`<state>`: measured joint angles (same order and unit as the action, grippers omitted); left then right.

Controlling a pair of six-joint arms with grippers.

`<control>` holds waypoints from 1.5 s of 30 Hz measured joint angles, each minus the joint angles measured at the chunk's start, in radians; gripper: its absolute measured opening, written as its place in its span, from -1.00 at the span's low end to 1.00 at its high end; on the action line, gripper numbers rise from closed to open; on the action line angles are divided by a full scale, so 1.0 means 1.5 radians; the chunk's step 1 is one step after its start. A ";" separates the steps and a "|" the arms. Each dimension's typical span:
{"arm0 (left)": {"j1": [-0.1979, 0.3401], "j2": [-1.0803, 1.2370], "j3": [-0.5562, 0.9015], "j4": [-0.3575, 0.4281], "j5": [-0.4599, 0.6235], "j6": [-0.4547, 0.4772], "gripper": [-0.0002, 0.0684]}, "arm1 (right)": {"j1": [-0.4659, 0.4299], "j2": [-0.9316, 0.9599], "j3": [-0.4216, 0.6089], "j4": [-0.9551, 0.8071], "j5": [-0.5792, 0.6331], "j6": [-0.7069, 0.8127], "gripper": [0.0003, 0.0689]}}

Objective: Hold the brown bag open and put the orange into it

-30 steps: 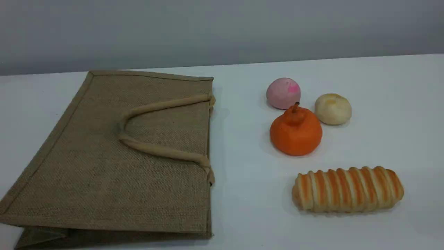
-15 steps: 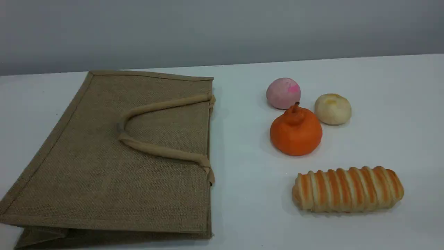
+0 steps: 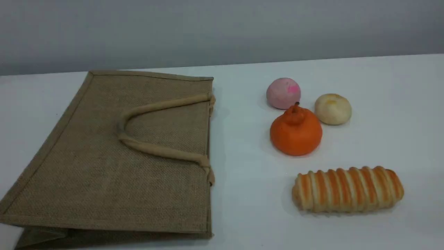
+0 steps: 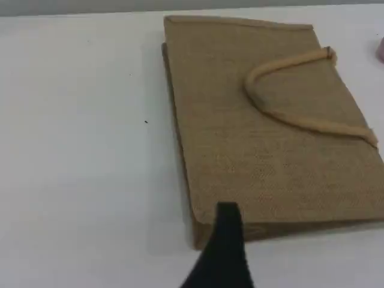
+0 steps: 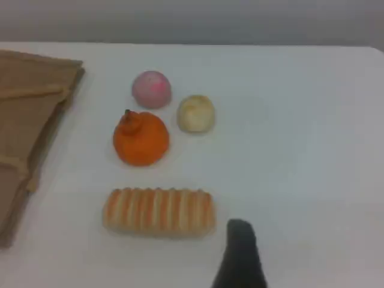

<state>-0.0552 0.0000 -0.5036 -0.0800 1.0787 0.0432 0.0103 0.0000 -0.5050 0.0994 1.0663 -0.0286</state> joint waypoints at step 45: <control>0.000 0.830 -0.132 -0.045 -0.433 -0.090 0.72 | 0.000 0.722 -0.089 0.375 -0.462 -0.196 0.36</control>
<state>-0.0552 1.2453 -0.7012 -0.1477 0.4287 -0.0925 0.0103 1.0825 -0.6392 0.6623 0.3727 -0.3225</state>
